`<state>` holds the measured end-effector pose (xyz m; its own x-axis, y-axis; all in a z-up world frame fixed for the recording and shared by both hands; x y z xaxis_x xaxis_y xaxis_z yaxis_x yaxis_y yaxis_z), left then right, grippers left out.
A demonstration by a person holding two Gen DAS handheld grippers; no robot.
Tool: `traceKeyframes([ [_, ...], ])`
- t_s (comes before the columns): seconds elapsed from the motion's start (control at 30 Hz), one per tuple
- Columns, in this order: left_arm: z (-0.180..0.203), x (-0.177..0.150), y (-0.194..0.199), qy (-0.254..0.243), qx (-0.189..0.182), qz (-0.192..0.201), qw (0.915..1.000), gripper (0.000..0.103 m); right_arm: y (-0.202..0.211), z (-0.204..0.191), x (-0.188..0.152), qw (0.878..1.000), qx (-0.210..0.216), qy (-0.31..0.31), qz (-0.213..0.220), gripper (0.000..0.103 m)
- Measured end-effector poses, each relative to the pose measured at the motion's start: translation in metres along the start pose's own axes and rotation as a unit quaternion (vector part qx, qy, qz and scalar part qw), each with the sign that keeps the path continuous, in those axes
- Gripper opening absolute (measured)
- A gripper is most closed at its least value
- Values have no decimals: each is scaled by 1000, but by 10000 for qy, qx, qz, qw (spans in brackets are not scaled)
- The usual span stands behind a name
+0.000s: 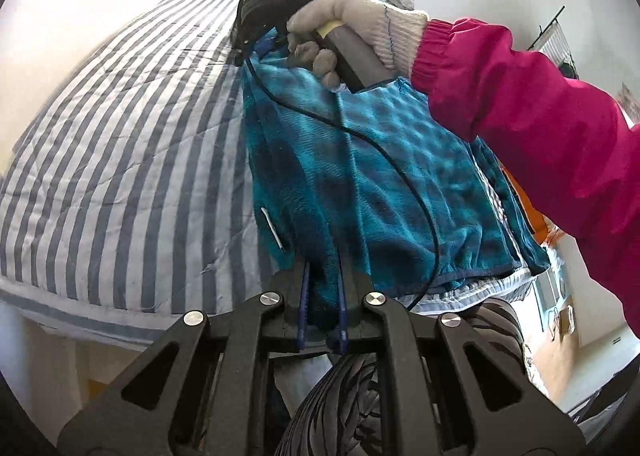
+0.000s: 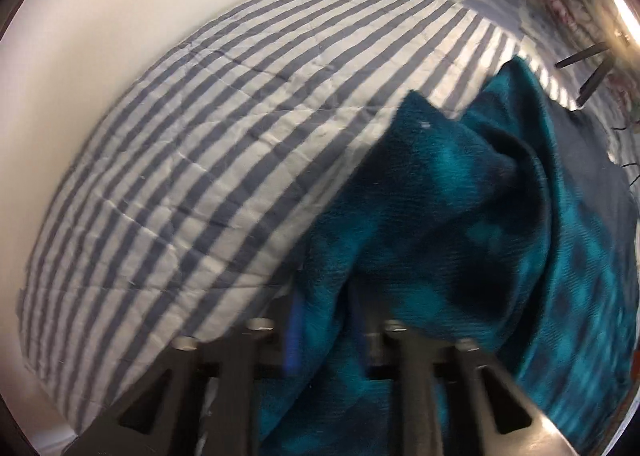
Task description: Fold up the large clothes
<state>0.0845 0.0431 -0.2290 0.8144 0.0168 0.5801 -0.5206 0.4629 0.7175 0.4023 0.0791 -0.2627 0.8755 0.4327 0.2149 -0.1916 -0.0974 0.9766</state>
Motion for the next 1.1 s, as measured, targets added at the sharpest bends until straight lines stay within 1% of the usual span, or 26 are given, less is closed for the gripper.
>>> traceKeyframes([
  [0.07, 4, 2, 2, -78, 28, 8, 10000, 9, 6, 13, -6, 9991, 320, -268, 103, 7],
  [0.17, 11, 2, 6, -199, 55, 21, 9998, 9, 22, 37, -12, 9923, 942, -722, 349, 6],
  [0.27, 23, 4, 10, -370, 99, 31, 9993, 9, 40, 60, -17, 9796, 1545, -1129, 611, 6],
  [0.33, 32, 5, 11, -491, 113, 29, 9987, 9, 54, 79, -21, 9684, 1924, -1369, 807, 6],
  [0.43, 47, 7, 10, -678, 114, 19, 9976, 9, 73, 108, -32, 9535, 2311, -1612, 1074, 6],
  [0.53, 65, 10, 8, -915, 112, 21, 9957, 9, 87, 129, -46, 9425, 2507, -1788, 1295, 6],
  [0.57, 67, 7, 6, -981, 104, 15, 9951, 9, 89, 131, -51, 9397, 2547, -1844, 1347, 6],
  [0.63, 73, 2, 2, -1138, 88, 0, 9935, 9, 92, 146, -58, 9333, 2616, -1991, 1446, 6],
  [0.73, 78, -5, -7, -1341, 41, -61, 9909, 9, 98, 170, -78, 9242, 2707, -2189, 1572, 6],
  [0.77, 78, -9, -11, -1392, 26, -91, 9902, 9, 100, 172, -83, 9221, 2715, -2247, 1600, 6],
  [0.8, 78, -12, -15, -1442, 12, -134, 9895, 9, 100, 179, -83, 9208, 2712, -2290, 1617, 6],
  [0.87, 76, -18, -24, -1523, -21, -212, 9881, 9, 101, 193, -93, 9188, 2690, -2377, 1641, 6],
  [1.03, 96, -19, -45, -1696, -114, -358, 9848, 9, 89, 224, -117, 9133, 2624, -2674, 1595, 6],
  [1.1, 102, -20, -54, -1751, -150, -422, 9835, 9, 80, 237, -126, 9132, 2550, -2785, 1530, 6],
])
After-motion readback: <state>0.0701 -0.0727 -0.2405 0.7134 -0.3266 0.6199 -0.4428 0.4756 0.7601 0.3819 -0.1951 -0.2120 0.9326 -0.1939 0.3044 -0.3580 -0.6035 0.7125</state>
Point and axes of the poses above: each gripper's, at about its wrist camera, not at the fingertips, and y roughly against the way its jaws point, z to its right, x to its top, the point moved 4 cm from there along -y, roughly the way its jaws point, and after that the axes turned 6 degrees about -y, right-handed, at the moved point
